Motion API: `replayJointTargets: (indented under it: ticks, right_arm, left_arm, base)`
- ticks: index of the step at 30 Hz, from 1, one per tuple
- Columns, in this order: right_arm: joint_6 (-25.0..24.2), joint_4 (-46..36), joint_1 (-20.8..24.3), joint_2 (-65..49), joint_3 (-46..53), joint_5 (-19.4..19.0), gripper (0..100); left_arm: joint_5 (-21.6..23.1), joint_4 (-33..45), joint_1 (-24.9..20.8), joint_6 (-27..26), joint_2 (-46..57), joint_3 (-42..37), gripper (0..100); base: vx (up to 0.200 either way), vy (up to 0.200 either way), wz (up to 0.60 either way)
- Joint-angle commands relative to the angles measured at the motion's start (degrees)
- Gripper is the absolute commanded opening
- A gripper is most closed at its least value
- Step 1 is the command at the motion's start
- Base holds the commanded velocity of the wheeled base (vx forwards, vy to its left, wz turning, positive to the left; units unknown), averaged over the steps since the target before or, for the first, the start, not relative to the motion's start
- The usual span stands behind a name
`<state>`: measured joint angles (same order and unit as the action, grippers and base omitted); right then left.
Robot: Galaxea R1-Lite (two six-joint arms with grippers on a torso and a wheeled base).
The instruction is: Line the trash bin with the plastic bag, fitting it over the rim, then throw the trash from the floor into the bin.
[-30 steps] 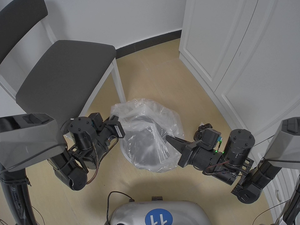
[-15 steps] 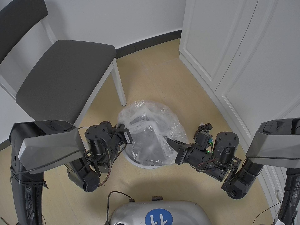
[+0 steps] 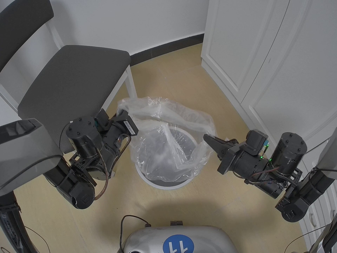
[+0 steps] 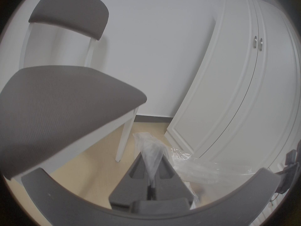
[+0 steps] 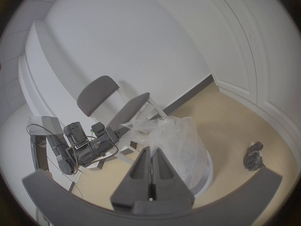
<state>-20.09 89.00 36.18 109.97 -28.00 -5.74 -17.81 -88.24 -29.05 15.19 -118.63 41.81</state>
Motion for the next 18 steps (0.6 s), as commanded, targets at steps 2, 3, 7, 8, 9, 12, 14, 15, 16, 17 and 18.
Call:
replayJointTargets:
  ticks: [2, 3, 7, 8, 9, 12, 14, 15, 16, 17, 18]
  right_arm:
    - [0.1, 1.0, 0.6, -5.5, 0.7, 0.0, 0]
    - [0.1, 1.0, 0.6, -5.6, 0.7, 0.0, 0]
    - [0.1, 1.0, 0.6, -5.9, 0.7, -0.1, 0]
    - [0.1, 1.0, 0.6, -5.7, 0.7, 0.0, 0]
    - [0.1, 1.0, 0.5, -5.3, 0.6, -0.1, 0]
    - [0.0, 1.0, 0.4, -3.7, 0.3, -0.1, 0]
    - [0.0, 1.0, 0.4, -2.9, 0.2, 0.0, 0]
    - [0.0, 1.0, 0.4, -2.4, 0.2, -0.1, 0]
    - [0.0, 1.0, 0.4, -1.9, 0.3, -0.1, 0]
    - [0.0, 1.0, 0.5, -1.5, 0.3, -0.1, 0]
    - [0.0, 1.0, 0.5, -1.1, 0.5, -0.1, 0]
  left_arm:
    - [-0.1, 0.0, -0.4, 0.0, 4.7, -0.1, 0]
    - [-0.1, 0.0, -0.5, 0.0, 5.0, -0.1, 0]
    - [-0.1, -0.1, -1.1, 0.1, 5.0, -0.1, 0]
    - [-0.1, -0.1, -1.1, 0.1, 4.9, -0.1, 0]
    - [-0.1, -0.1, -1.1, 0.1, 4.5, 0.1, 0]
    - [-0.2, -0.1, -0.8, 0.2, 4.1, 0.2, 0]
    - [-0.2, -0.2, -0.7, 0.9, 3.1, 0.4, 0]
    - [-0.2, -0.2, -0.7, 1.2, 2.6, 0.5, 0]
    - [-0.2, -0.2, -0.6, 1.8, 1.4, 0.5, 0]
    - [-0.2, -0.2, -0.6, 1.9, 0.6, 0.5, 0]
    - [-0.1, -0.2, -0.5, 2.3, -0.9, 0.5, 0]
  base:
    - [0.0, 0.0, 0.0]
    - [0.0, 0.0, 0.0]
    - [0.0, 0.0, 0.0]
    - [0.0, 0.0, 0.0]
    - [0.0, 0.0, 0.0]
    - [0.0, 0.0, 0.0]
    - [0.0, 0.0, 0.0]
    - [0.0, 0.0, 0.0]
    - [0.0, 0.0, 0.0]
    - [0.0, 0.0, 0.0]
    - [0.0, 0.0, 0.0]
